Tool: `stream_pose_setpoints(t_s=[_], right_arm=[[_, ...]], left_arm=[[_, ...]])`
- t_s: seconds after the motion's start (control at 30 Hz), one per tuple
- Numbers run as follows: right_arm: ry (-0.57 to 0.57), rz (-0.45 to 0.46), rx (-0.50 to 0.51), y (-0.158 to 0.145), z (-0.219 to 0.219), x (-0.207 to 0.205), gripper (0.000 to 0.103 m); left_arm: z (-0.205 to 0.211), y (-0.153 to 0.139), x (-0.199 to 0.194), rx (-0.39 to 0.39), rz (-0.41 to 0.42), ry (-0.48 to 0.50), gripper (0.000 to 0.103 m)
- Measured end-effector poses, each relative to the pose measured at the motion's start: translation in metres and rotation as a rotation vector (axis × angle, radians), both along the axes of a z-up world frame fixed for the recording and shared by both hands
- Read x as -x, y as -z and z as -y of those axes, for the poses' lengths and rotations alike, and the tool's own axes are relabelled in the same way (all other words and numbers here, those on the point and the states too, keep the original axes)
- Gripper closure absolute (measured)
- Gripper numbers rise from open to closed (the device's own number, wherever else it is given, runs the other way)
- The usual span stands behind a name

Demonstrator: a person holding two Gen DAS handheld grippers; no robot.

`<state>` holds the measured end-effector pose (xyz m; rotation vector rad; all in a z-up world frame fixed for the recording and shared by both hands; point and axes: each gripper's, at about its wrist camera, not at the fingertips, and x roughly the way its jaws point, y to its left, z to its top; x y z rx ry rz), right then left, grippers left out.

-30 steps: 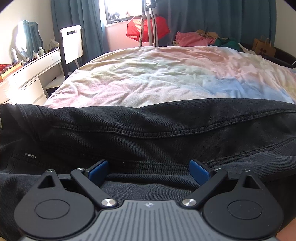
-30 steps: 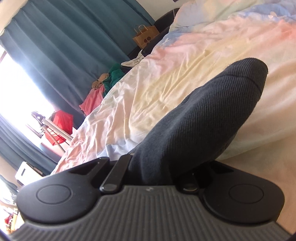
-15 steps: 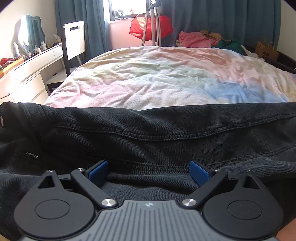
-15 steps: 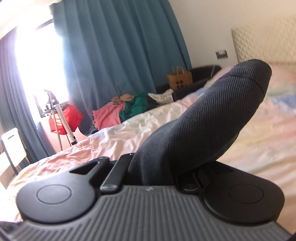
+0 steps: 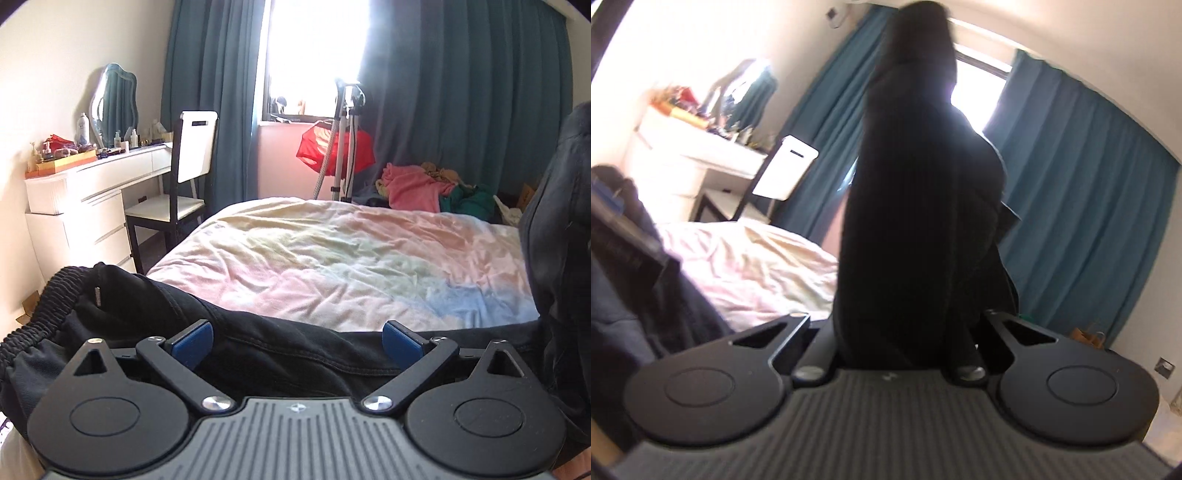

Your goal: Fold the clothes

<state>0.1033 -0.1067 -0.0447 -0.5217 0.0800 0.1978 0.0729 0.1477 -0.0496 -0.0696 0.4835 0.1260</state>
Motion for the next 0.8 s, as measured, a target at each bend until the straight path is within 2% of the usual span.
stream_pose_setpoints(t_s=[0.07, 0.17, 0.23, 0.33, 0.5, 0.67, 0.73, 0.8], right_arm=[[-0.059, -0.065, 0.072, 0.034, -0.029, 0.004, 0.092], [-0.134, -0.182, 0.181, 0.083, -0.050, 0.011, 0.091], [-0.152, -0.192, 0.249, 0.104, -0.054, 0.017, 0.091], [-0.150, -0.203, 0.225, 0.105, -0.047, 0.015, 0.091], [-0.155, -0.193, 0.189, 0.099, -0.057, 0.010, 0.091], [-0.164, -0.187, 0.161, 0.095, -0.066, 0.003, 0.089], [-0.180, -0.210, 0.142, 0.090, -0.064, 0.010, 0.087], [-0.202, -0.249, 0.108, 0.081, -0.059, 0.019, 0.077]], left_arm=[[-0.014, -0.009, 0.010, 0.009, 0.037, -0.027, 0.002], [-0.030, -0.007, 0.009, 0.063, 0.009, -0.052, 0.002], [-0.037, -0.004, 0.005, 0.113, -0.022, -0.048, 0.002], [-0.040, -0.003, 0.004, 0.143, -0.036, -0.040, 0.002], [-0.035, -0.001, 0.005, 0.141, -0.006, -0.019, 0.002], [-0.020, 0.004, 0.001, 0.088, -0.013, 0.008, 0.002], [-0.015, 0.008, -0.002, 0.064, -0.023, 0.018, 0.002], [-0.011, 0.009, -0.003, 0.058, -0.022, 0.023, 0.002]])
